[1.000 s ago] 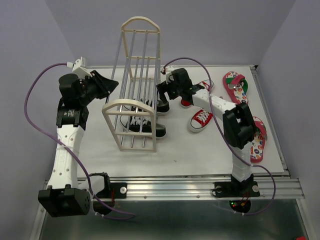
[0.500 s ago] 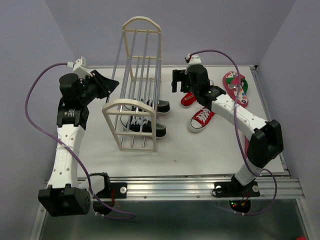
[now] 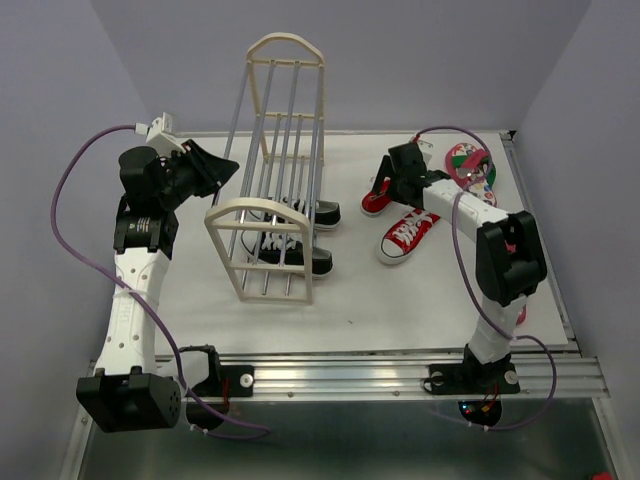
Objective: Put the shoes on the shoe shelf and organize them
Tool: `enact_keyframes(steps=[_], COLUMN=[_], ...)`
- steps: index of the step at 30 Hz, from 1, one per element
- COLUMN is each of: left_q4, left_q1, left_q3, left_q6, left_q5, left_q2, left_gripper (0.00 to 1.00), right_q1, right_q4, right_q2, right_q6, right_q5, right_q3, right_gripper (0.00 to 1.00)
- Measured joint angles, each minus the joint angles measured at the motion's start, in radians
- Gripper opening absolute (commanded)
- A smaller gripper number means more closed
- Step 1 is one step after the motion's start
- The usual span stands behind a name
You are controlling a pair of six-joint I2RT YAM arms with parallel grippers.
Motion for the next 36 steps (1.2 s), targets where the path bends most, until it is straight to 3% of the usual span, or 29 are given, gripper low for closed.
enact_keyframes(steps=[7, 18, 22, 33, 34, 35, 36], left_q4=[0.000, 0.001, 0.002, 0.002, 0.002, 0.002, 0.002], left_q1=[0.000, 0.000, 0.000, 0.000, 0.000, 0.000, 0.000], left_q3=[0.000, 0.000, 0.000, 0.000, 0.000, 0.000, 0.000], left_q6=[0.000, -0.001, -0.002, -0.004, -0.004, -0.004, -0.004], left_q5=[0.001, 0.002, 0.003, 0.003, 0.003, 0.003, 0.003], left_q2=[0.000, 0.002, 0.002, 0.003, 0.003, 0.003, 0.003], left_gripper=[0.00, 0.00, 0.00, 0.00, 0.00, 0.00, 0.00], right_q1=[-0.006, -0.006, -0.006, -0.009, -0.011, -0.011, -0.012], right_q4=[-0.008, -0.009, -0.008, 0.009, 0.010, 0.011, 0.011], right_q2=[0.138, 0.145, 0.145, 0.208, 0.218, 0.225, 0.232], right_q6=[0.008, 0.044, 0.053, 0.058, 0.058, 0.058, 0.059], right_q5=[-0.019, -0.017, -0.018, -0.026, -0.029, -0.033, -0.035], right_q3=[0.094, 0.073, 0.073, 0.112, 0.117, 0.121, 0.126], right_gripper=[0.86, 0.72, 0.63, 0.53, 0.45, 0.45, 0.33])
